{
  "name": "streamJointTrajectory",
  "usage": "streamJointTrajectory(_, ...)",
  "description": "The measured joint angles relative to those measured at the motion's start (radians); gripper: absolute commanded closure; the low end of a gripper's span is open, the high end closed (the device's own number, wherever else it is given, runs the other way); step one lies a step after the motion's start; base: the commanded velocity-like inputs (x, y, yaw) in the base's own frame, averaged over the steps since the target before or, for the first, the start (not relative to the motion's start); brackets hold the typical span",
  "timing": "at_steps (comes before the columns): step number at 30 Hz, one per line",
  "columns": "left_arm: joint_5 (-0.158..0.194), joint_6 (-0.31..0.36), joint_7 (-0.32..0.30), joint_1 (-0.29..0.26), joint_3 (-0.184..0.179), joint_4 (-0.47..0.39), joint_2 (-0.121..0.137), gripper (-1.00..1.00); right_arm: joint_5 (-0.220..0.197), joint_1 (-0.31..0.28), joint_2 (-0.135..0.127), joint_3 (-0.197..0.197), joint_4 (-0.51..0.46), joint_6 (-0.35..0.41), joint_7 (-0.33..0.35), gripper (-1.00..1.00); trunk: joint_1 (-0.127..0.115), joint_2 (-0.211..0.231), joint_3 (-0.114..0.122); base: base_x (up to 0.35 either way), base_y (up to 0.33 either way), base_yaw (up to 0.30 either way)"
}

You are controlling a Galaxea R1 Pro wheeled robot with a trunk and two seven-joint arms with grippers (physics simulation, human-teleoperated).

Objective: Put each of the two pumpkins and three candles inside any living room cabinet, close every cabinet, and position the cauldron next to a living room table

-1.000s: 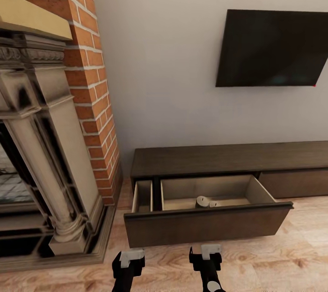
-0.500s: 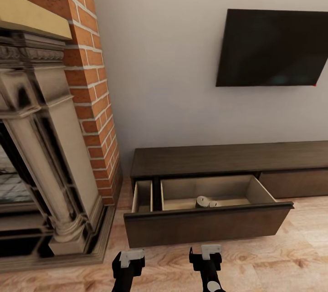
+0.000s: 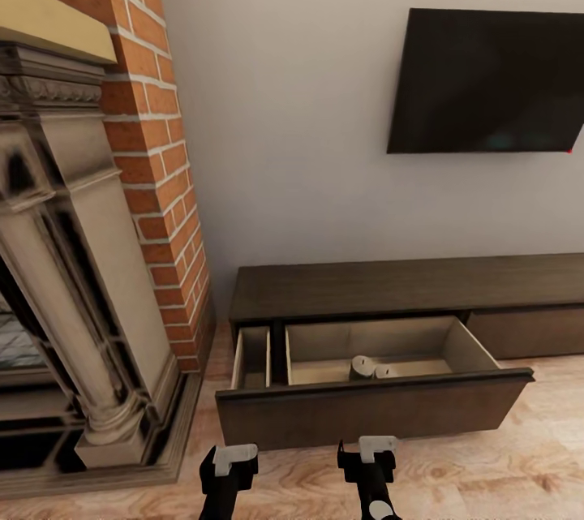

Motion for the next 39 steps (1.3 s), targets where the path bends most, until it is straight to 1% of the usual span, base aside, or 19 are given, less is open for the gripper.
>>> streamJointTrajectory(13,0.000,-0.002,0.000,0.000,0.000,0.002,-0.002,-1.00,0.001,0.000,0.000,0.001,0.000,-0.001,0.000,-1.00,0.050,-0.091,-0.041,0.001,0.000,0.000)
streamJointTrajectory(16,0.000,-0.002,0.000,0.000,0.000,0.002,-0.002,-1.00,0.001,0.000,0.000,0.001,0.000,-0.019,-0.008,-1.00,0.061,-0.112,-0.050,0.000,0.000,0.000)
streamJointTrajectory(22,0.001,-0.003,0.000,0.000,0.000,0.002,-0.002,-1.00,0.003,0.000,0.000,0.003,0.000,-0.021,-0.019,-1.00,0.084,-0.154,-0.069,0.000,0.000,0.000)
streamJointTrajectory(30,0.001,-0.005,0.000,0.000,0.000,0.003,-0.001,-1.00,0.004,0.000,0.000,0.004,0.000,-0.020,-0.024,-1.00,0.084,-0.154,-0.069,0.009,0.000,0.000)
streamJointTrajectory(39,0.000,-0.005,0.000,0.000,0.000,0.003,-0.002,-1.00,0.006,0.000,0.000,0.004,0.000,-0.017,-0.024,-1.00,0.084,-0.154,-0.069,0.258,-0.007,0.000)
